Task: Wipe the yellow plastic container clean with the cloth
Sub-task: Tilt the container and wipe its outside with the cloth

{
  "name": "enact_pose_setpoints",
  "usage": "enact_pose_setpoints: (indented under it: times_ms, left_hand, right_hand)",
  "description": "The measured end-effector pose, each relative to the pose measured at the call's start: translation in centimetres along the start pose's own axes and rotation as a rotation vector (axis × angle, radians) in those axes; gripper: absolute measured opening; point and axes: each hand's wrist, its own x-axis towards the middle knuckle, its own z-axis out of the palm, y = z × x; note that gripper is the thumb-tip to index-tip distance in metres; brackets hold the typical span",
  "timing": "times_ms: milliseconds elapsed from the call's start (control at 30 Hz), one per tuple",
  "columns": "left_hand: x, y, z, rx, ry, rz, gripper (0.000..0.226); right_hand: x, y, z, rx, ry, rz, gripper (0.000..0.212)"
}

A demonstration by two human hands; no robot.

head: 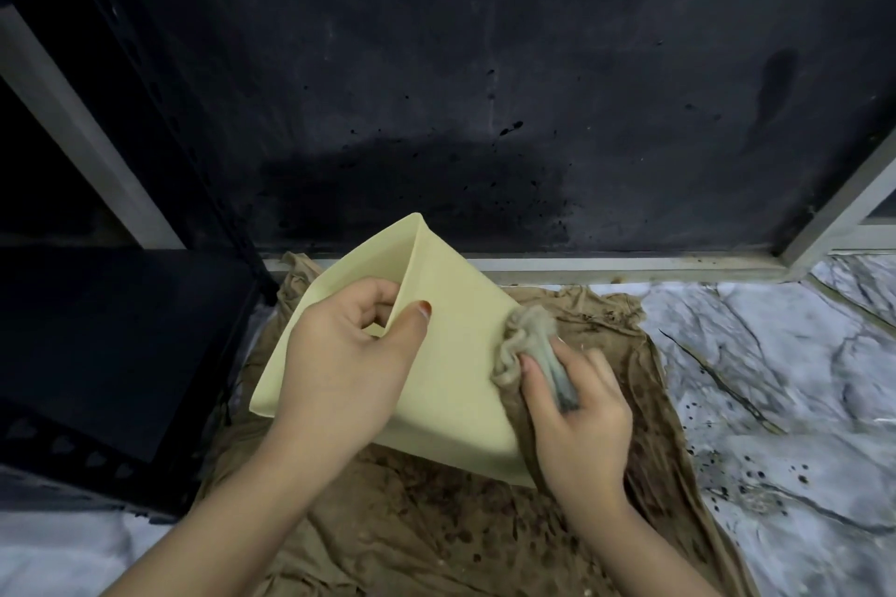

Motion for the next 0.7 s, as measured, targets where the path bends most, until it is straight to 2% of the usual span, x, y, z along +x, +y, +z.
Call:
enact_pose_setpoints:
  times_ms: [167,267,333,400,533,700]
  left_hand:
    - [-0.4,0.2,0.1,-0.009,-0.047,0.021,0.012]
    - [-0.8,0.2,0.3,-0.025,-0.068,0.055,0.010]
    - [-1.0,0.2,0.5,-0.037,-0.086,0.067,0.010]
    - [-1.1,0.2,0.5,-0.049,-0.095,0.072,0.010]
    - [-1.3,0.2,0.5,-0.052,-0.103,0.066,0.013]
    - [-1.1,-0.2,0.2,-0.034,-0.064,0.033,0.011]
  right_hand:
    - [3.4,-4.2,1.5,0.050,-0.107,-0.047,0.042]
    - [5.7,-6.0,1.9,0.045,-0.164,-0.045,0.022]
    - [7.4,-6.7,1.9,0.080,-0.240,0.027,0.013]
    - [8.8,-6.9,1.8,0.127,-0.323,0.122,0.030]
    - [9.6,-6.0,1.5,0.168,-0.403,0.220,0.043]
    - [8.4,-2.0,0.9,0.038,-0.337,0.329,0.047]
